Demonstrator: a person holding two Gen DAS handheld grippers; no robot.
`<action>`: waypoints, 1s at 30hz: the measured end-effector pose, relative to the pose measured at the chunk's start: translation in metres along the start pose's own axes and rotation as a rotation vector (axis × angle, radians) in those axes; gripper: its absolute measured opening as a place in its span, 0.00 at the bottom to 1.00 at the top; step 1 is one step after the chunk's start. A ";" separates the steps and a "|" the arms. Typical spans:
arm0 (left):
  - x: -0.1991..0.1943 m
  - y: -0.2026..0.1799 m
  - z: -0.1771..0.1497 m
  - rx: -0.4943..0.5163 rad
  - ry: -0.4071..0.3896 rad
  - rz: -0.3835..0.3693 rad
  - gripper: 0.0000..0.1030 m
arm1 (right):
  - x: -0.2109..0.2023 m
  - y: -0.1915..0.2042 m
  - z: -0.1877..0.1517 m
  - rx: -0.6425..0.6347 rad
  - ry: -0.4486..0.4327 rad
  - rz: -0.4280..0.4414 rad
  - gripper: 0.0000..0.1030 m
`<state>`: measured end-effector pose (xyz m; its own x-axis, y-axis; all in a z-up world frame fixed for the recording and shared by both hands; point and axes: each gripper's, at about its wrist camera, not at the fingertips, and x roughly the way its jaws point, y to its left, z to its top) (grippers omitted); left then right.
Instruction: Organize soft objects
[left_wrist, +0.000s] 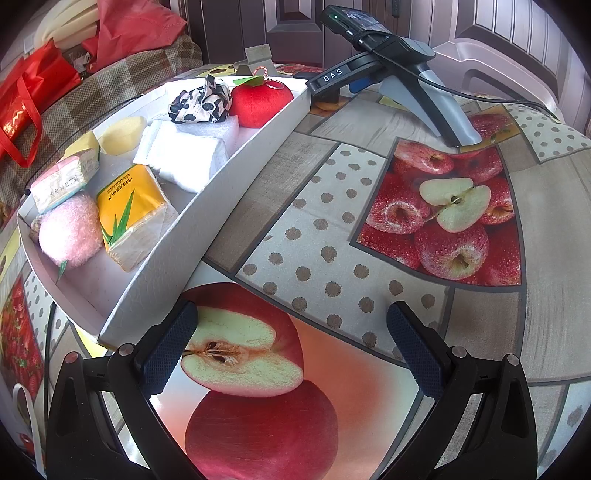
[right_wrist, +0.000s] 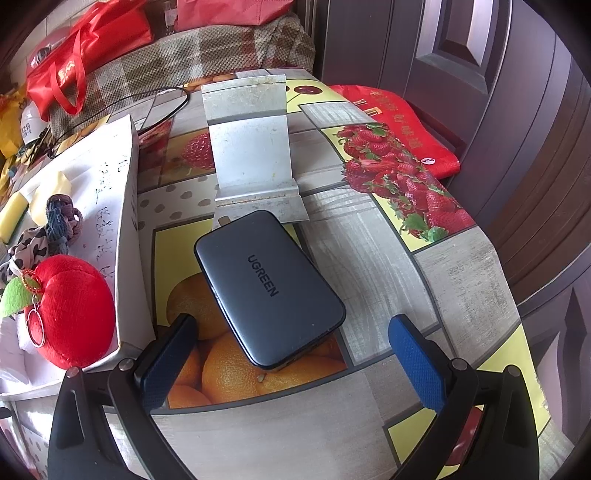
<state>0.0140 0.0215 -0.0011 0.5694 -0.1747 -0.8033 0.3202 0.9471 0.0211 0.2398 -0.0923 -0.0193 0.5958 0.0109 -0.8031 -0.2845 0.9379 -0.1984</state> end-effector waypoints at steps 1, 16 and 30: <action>0.000 0.000 0.000 0.000 0.001 0.000 1.00 | 0.000 0.000 0.001 0.000 0.007 -0.001 1.00; 0.000 0.000 0.000 0.000 0.003 0.001 1.00 | 0.001 -0.001 0.000 0.000 0.009 -0.002 1.00; 0.000 0.000 0.000 -0.001 0.004 0.000 1.00 | 0.004 -0.001 0.005 0.005 0.050 -0.008 1.00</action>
<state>0.0145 0.0214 -0.0012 0.5667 -0.1736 -0.8054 0.3191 0.9475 0.0203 0.2461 -0.0910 -0.0190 0.5596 -0.0135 -0.8287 -0.2767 0.9395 -0.2021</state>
